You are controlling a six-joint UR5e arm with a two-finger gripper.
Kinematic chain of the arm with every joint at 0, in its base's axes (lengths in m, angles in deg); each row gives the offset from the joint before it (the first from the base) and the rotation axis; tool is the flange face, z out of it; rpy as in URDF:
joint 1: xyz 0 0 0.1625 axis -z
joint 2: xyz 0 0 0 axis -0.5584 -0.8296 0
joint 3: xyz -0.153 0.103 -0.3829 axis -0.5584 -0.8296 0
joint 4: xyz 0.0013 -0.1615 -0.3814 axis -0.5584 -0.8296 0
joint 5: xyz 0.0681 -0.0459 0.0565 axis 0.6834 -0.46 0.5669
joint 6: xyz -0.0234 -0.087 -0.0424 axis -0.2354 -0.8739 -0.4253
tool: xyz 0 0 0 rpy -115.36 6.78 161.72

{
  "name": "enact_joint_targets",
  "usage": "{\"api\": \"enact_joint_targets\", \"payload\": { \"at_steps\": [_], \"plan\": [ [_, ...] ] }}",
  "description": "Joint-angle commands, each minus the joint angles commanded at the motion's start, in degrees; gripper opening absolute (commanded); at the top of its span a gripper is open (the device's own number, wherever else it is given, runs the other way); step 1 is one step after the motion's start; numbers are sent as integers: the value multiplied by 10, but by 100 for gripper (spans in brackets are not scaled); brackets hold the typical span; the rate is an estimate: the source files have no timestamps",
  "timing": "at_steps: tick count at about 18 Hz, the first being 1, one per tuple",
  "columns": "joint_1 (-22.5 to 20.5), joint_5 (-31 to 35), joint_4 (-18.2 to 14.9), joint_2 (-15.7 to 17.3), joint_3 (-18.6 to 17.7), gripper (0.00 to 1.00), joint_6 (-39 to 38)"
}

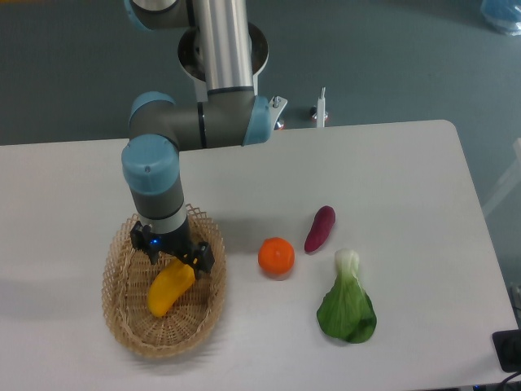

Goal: Pick up the mango from the basket
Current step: 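Move the gripper over the basket and lower onto the yellow mango, then close the gripper on the yellow mango in the basket, then lift the mango up out of the basket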

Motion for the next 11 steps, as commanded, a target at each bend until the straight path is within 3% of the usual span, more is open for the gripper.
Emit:
{"api": "enact_joint_targets", "payload": {
  "at_steps": [8,9,10,11],
  "plan": [
    [2,4,2,-12,-2,100,-4],
    [2,4,2,-12,-2,96,-4],
    [2,3,2,-11,-1,73,-5],
    [2,3,2,-11,-1,62,-4]
  ]
}}
